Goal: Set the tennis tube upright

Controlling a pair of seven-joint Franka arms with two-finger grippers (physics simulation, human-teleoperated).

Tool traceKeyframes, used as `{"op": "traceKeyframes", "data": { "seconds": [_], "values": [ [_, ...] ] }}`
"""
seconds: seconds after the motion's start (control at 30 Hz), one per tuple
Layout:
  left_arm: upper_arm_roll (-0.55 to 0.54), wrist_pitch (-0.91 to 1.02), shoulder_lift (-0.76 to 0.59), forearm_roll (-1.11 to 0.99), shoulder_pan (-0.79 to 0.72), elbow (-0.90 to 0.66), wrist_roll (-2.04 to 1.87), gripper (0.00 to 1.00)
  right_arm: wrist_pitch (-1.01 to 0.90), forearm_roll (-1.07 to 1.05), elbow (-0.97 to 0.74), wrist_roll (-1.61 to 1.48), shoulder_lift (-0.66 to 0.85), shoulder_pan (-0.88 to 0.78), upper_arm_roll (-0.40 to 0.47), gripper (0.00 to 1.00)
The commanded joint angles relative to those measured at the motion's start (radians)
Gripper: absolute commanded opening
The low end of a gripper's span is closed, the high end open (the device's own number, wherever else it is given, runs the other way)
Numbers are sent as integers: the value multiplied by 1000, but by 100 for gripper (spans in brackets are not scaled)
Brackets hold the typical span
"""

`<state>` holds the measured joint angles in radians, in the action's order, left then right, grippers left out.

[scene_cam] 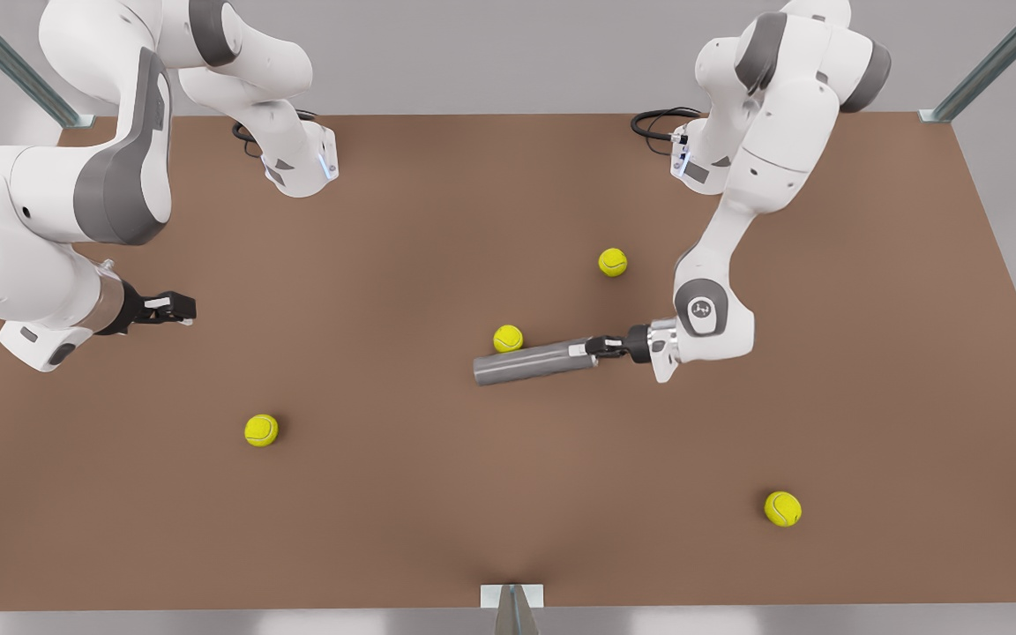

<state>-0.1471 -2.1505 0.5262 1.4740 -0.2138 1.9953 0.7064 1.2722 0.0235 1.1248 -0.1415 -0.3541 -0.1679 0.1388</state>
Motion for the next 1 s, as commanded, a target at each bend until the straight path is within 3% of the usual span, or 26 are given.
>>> {"op": "traceKeyframes", "data": {
  "seconds": [0.0, 0.37, 0.7, 0.97],
  "values": [
    [0, 3, -9, -87, 1, -18, -143, 21, -1, -1, 0, 3, 1, -1, 1, 100],
    [17, 3, -77, -506, 24, -144, -395, 21, 1, -1, 0, 3, 1, 1, 1, 100],
    [34, 3, -245, -773, 93, -145, -548, 21, 1, -1, -2, 3, 1, 2, 2, 100],
    [34, 24, -285, -1080, 108, -188, -736, 21, 1, -1, -2, 2, 1, 4, 2, 100]
  ]
}}
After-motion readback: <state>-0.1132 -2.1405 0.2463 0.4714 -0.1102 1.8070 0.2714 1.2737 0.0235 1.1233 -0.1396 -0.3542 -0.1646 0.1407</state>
